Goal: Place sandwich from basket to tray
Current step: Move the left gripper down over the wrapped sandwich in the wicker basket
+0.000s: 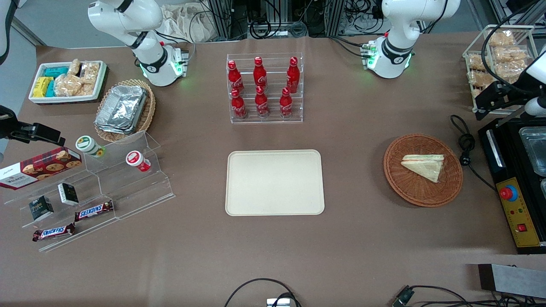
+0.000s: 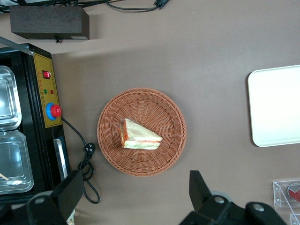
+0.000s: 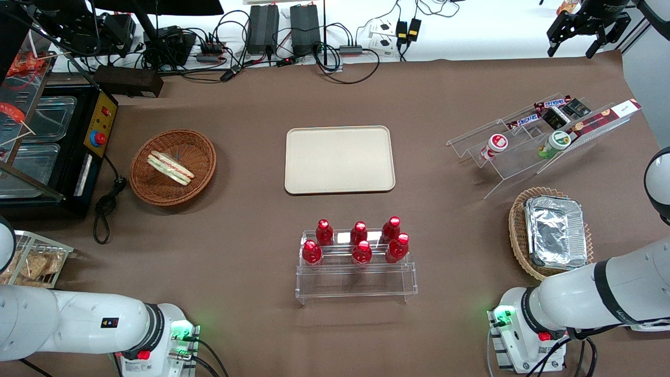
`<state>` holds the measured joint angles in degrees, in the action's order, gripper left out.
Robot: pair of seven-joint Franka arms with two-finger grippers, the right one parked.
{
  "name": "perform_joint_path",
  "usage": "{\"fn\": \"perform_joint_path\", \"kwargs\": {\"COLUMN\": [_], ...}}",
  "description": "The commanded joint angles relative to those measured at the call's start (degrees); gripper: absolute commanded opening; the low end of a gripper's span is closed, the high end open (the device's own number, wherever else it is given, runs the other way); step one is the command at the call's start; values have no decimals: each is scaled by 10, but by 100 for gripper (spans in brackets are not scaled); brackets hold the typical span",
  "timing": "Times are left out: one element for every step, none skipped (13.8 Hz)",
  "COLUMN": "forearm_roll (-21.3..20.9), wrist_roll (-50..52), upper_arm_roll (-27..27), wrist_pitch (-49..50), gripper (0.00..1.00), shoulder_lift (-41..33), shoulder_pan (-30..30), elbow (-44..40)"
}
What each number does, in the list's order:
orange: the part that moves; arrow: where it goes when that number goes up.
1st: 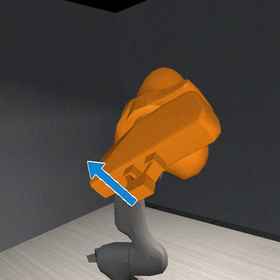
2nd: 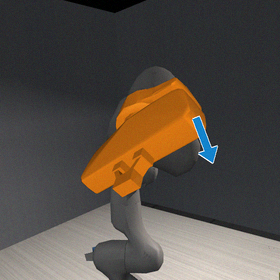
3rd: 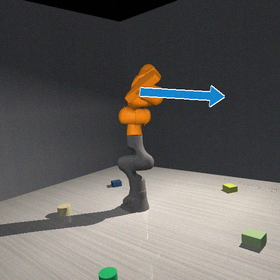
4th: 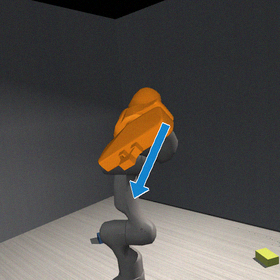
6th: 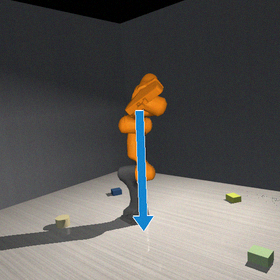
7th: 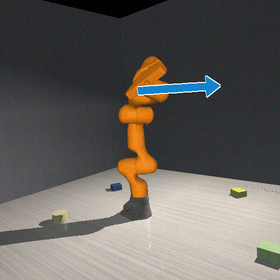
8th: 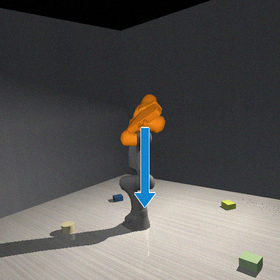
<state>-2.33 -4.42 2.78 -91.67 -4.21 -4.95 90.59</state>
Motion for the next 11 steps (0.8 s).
{"fn": "perform_joint_path", "kwargs": {"forearm_roll": [7,8,9,7,1,0,0,-1,-3,-3,-3], "wrist_roll": [9,9,10,17,50,109,175,222,249,267,301], "upper_arm_roll": [-8,-8,-8,-8,-8,-8,-8,-8,-8,-8,-8], "wrist_pitch": [19,20,32,47,51,52,53,54,46,42,29], "gripper": [99,98,100,100,100,100,100,100,100,100,100], "shoulder_lift": [14,16,19,32,50,61,68,69,70,71,75], "shoulder_pan": [6,5,4,4,4,4,4,4,3,3,3], "elbow": [-17,-21,-31,-44,-56,-58,-52,-39,-24,-14,-1]}}
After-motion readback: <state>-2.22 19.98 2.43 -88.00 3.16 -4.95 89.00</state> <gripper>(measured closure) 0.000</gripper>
